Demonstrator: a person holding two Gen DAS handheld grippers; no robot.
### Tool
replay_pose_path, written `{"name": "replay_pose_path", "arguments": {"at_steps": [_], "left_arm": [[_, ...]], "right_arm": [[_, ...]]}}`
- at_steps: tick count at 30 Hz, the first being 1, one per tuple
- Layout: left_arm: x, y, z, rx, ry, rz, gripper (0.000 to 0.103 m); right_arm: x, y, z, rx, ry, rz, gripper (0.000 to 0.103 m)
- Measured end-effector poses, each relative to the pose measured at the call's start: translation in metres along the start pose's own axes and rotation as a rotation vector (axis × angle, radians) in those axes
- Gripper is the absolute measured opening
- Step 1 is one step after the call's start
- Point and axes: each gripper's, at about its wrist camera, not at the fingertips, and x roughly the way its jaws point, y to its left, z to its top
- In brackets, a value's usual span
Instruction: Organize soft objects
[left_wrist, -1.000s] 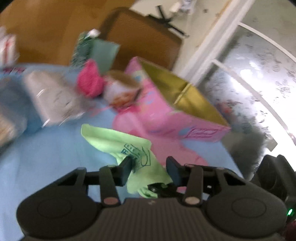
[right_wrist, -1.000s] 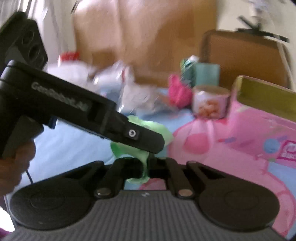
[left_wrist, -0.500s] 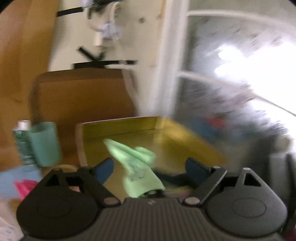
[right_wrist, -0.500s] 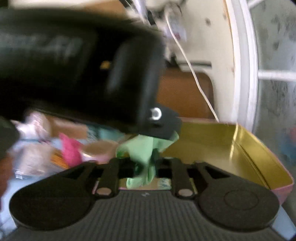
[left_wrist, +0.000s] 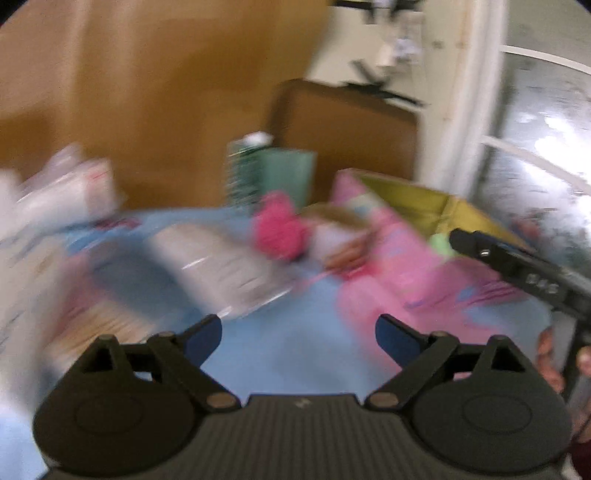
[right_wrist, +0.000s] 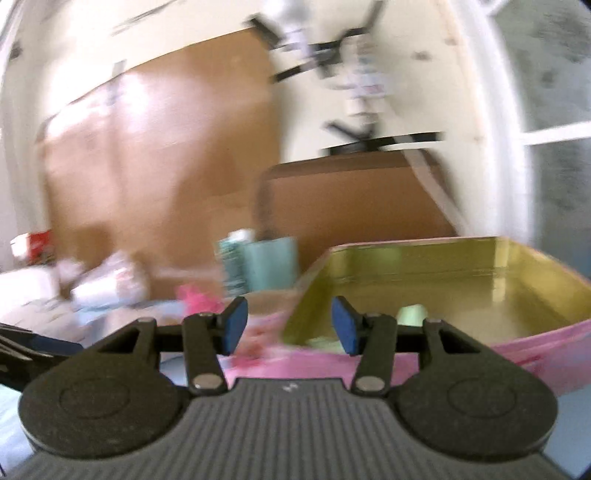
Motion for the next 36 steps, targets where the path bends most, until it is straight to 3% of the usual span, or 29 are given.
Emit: {"name": "replay_pose_path", "arguments": {"at_steps": [5, 13, 17, 24, 36], "left_arm": [[-0.008, 0.037, -0.019, -0.037, 0.013, 0.12, 0.094], [-0.004, 0.056, -0.027, -0.105, 0.01, 0.04, 0.094], [-0.008, 0.06, -0.028, -0.13, -0.02, 0.004, 0.097], [-0.011, 0.055, -0.029, -0.114, -0.036, 0.006, 0.1], [-0.008, 0.052, -0.029, -0.09, -0.008, -0.03, 0.103]], "right_arm": [[0.028, 0.041, -0.013, 0.019, 0.123, 0.122, 0.053], [0.054, 0.065, -0.028, 0.092, 0.257, 0.091, 0.053], [0.053, 0.067, -0.03, 0.094, 0.254, 0.07, 0.053], [0.059, 0.064, -0.031, 0.112, 0.279, 0.027, 0.053], [0.067, 0.067, -0.032, 0.114, 0.321, -0.053, 0.053]]}}
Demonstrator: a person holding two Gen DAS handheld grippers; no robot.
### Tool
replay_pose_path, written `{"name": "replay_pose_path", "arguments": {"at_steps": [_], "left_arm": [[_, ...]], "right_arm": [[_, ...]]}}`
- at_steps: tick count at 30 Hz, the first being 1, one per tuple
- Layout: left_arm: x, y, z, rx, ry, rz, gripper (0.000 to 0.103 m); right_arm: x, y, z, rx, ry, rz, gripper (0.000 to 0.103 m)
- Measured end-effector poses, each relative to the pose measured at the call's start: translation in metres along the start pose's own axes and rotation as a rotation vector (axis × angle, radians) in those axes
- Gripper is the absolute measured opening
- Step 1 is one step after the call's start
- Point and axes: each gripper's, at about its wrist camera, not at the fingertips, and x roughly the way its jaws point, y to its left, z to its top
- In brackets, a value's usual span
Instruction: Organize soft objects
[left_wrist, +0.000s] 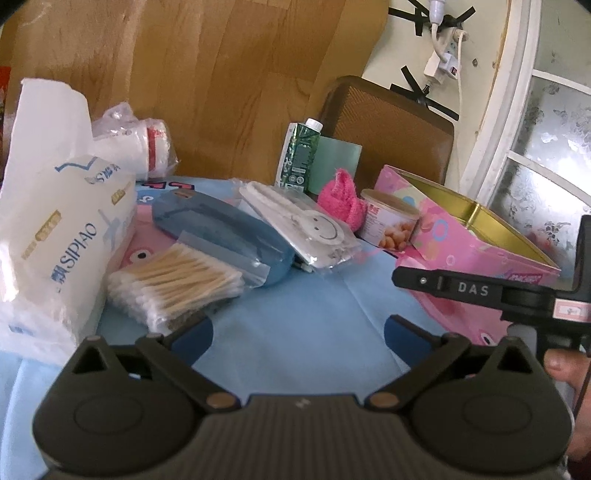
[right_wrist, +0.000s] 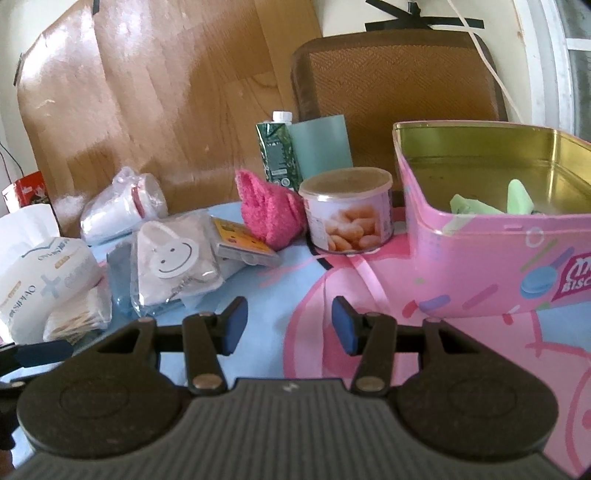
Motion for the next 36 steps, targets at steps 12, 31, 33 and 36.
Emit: {"name": "replay_pose_path", "arguments": {"at_steps": [12, 31, 33, 36], "left_arm": [[0.002, 0.004, 0.0, -0.031, 0.021, -0.033, 0.103], [0.001, 0.008, 0.001, -0.066, 0.021, -0.045, 0.103], [0.001, 0.008, 0.001, -0.072, 0.021, -0.049, 0.103], [0.001, 0.008, 0.0, -0.075, 0.021, -0.049, 0.103]], "right_arm": [[0.005, 0.003, 0.001, 0.001, 0.026, -0.044, 0.053], [0.007, 0.018, 0.016, -0.072, -0.075, -0.058, 0.053], [0.008, 0.027, 0.021, -0.113, -0.105, -0.049, 0.053], [0.011, 0.036, 0.027, -0.164, -0.132, -0.044, 0.053]]}}
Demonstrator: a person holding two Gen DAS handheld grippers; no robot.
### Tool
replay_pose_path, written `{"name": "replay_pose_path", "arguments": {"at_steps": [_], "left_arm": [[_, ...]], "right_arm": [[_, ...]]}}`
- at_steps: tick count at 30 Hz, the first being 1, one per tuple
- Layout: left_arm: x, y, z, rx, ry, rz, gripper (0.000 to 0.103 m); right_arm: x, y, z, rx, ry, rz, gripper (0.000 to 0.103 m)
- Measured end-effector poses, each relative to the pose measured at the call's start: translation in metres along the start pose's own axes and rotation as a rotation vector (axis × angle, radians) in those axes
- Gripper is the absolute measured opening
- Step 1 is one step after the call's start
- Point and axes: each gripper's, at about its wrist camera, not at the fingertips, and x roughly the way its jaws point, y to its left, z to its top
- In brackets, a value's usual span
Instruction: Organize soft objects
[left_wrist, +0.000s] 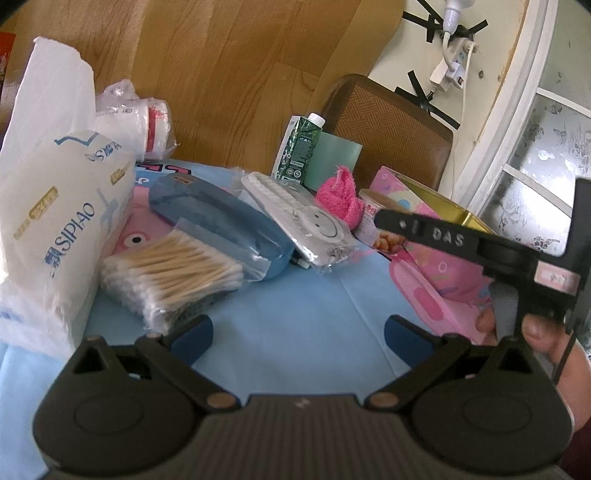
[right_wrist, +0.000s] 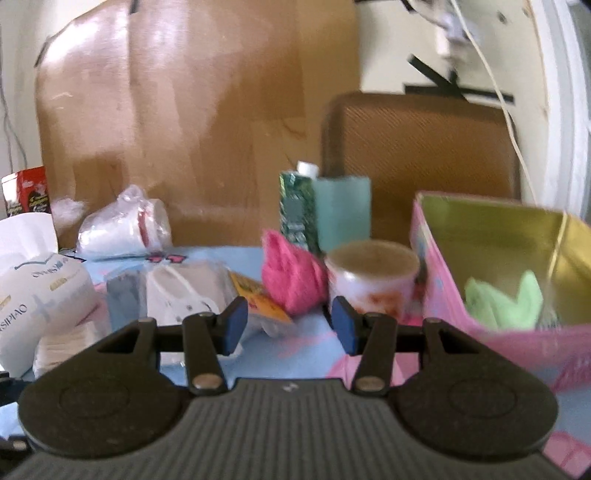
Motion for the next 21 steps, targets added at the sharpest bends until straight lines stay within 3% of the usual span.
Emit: {"name": "replay_pose_path", "arguments": {"at_steps": [5, 21], "left_arm": [[0.0, 0.0, 0.0, -0.004, 0.0, -0.002, 0.103], [0.001, 0.0, 0.0, 0.0, 0.008, -0.014, 0.103]], "right_arm": [[0.005, 0.006, 0.004, -0.025, -0.019, 0.016, 0.054], [0.017, -0.002, -0.012, 0.068, 0.049, 0.021, 0.054]]}}
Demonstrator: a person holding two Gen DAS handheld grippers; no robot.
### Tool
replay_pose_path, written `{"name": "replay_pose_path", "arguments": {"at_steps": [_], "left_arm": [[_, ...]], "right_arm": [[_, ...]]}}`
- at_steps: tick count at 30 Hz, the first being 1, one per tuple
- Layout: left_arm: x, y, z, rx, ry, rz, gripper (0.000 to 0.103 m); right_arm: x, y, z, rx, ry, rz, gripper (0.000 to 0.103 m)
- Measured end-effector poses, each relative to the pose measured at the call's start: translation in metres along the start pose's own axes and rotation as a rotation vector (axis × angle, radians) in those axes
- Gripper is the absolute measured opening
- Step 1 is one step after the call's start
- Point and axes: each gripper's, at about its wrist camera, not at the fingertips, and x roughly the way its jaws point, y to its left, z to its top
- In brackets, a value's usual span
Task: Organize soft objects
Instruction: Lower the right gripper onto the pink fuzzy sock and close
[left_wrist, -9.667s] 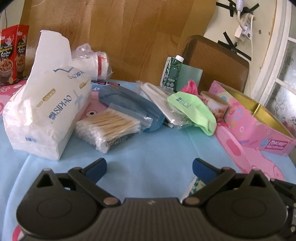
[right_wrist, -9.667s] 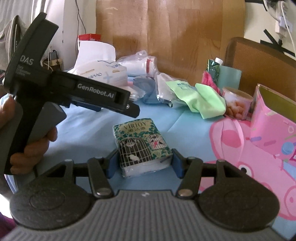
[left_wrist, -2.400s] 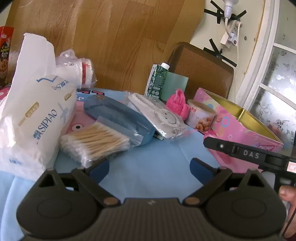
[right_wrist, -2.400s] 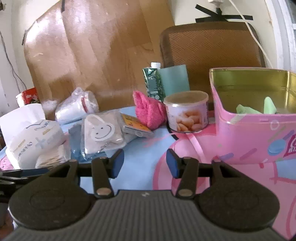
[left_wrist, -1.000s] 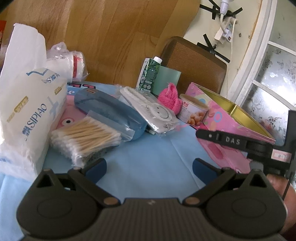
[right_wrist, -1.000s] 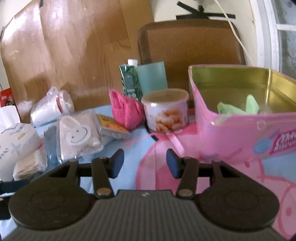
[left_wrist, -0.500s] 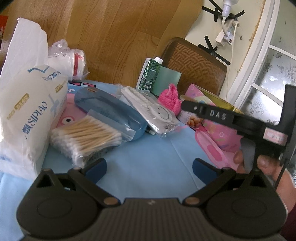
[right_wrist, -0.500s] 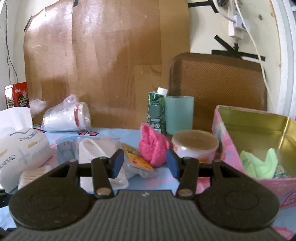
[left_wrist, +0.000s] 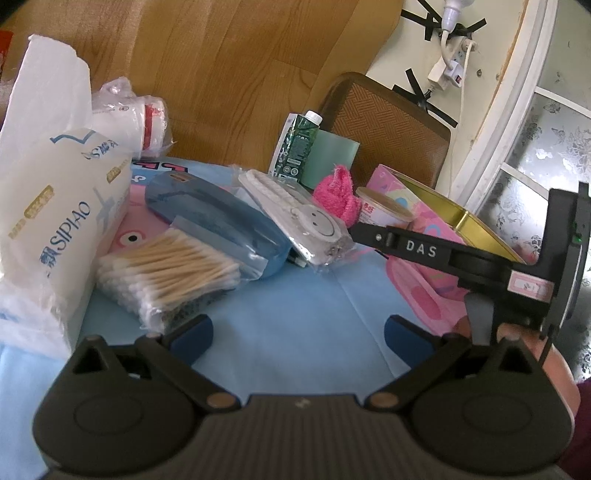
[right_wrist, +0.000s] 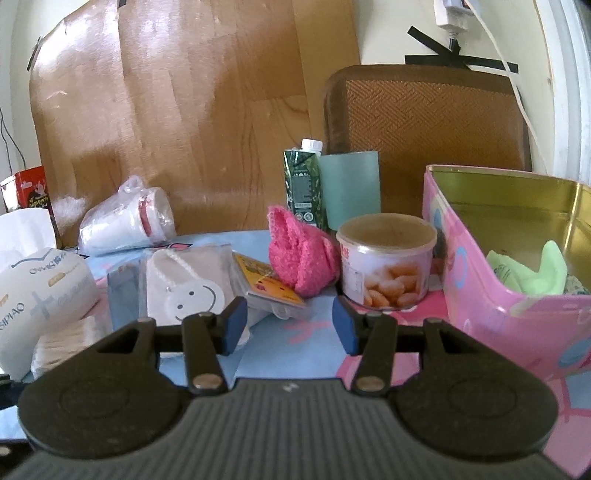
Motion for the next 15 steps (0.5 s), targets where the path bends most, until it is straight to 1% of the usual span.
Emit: {"name": "replay_pose_path", "arguments": {"at_steps": [5, 8, 11, 15], "left_arm": [[0.0, -0.001, 0.0, 0.0, 0.0, -0.001, 0.103], [0.0, -0.001, 0.0, -0.003, -0.001, -0.002, 0.103], [0.0, -0.001, 0.0, -0.005, -0.001, -0.006, 0.103], [0.0, 0.0, 0.0, -0.011, -0.002, -0.012, 0.103]], "right_arm": [[0.001, 0.01, 0.015, -0.075, -0.04, 0.017, 0.054], [0.01, 0.015, 0.026, -0.131, -0.054, 0.018, 0.054], [0.026, 0.019, 0.035, -0.198, -0.062, -0.009, 0.054], [0.06, 0.015, 0.045, -0.243, -0.033, -0.062, 0.052]]}}
